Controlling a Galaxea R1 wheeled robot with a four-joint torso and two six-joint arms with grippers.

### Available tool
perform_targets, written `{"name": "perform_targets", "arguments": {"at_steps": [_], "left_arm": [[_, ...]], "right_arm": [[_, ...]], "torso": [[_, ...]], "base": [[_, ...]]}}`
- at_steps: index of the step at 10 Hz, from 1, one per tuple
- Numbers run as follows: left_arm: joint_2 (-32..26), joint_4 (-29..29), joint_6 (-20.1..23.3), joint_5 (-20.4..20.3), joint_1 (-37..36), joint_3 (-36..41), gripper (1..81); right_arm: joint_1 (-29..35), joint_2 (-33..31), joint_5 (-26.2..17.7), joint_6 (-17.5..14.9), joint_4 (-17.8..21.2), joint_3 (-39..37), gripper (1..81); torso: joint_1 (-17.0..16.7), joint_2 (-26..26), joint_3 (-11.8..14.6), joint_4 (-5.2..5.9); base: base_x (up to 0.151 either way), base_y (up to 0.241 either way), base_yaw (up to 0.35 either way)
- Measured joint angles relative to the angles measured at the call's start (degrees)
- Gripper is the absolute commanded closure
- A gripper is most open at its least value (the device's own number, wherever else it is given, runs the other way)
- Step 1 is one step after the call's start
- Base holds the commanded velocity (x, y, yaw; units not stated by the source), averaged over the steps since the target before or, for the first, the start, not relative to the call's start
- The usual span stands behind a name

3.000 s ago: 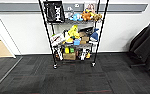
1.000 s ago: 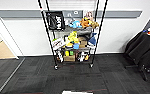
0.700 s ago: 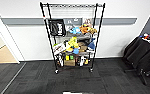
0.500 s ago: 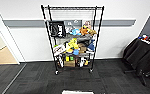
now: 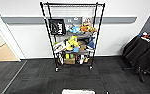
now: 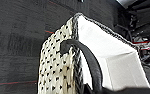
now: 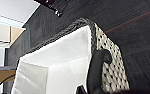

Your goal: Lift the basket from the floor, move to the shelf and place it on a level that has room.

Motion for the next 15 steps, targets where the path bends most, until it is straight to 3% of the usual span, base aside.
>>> {"name": "perform_targets", "arguments": {"at_steps": [4,12,15], "left_arm": [[-2.3,0.0,0.0,-0.5,-1.9,6.0,81.1],[-6.6,0.0,0.0,-1.4,-0.5,10.6,81.1],[-9.2,0.0,0.1,-1.6,1.0,15.6,81.1]], "right_arm": [[1.7,-6.7,3.1,0.9,1.0,10.1,81.1],[0.4,-7.6,3.9,1.4,1.3,15.7,81.1],[-0.7,-10.9,6.4,1.4,1.3,21.2,81.1]], "torso": [[-4.8,7.4,0.3,0.0],[-14.6,22.3,10.5,0.0],[-18.4,28.1,12.7,0.0]], "base": [[0.0,0.0,0.0],[0.0,0.0,0.0],[0.0,0.0,0.0]]}}
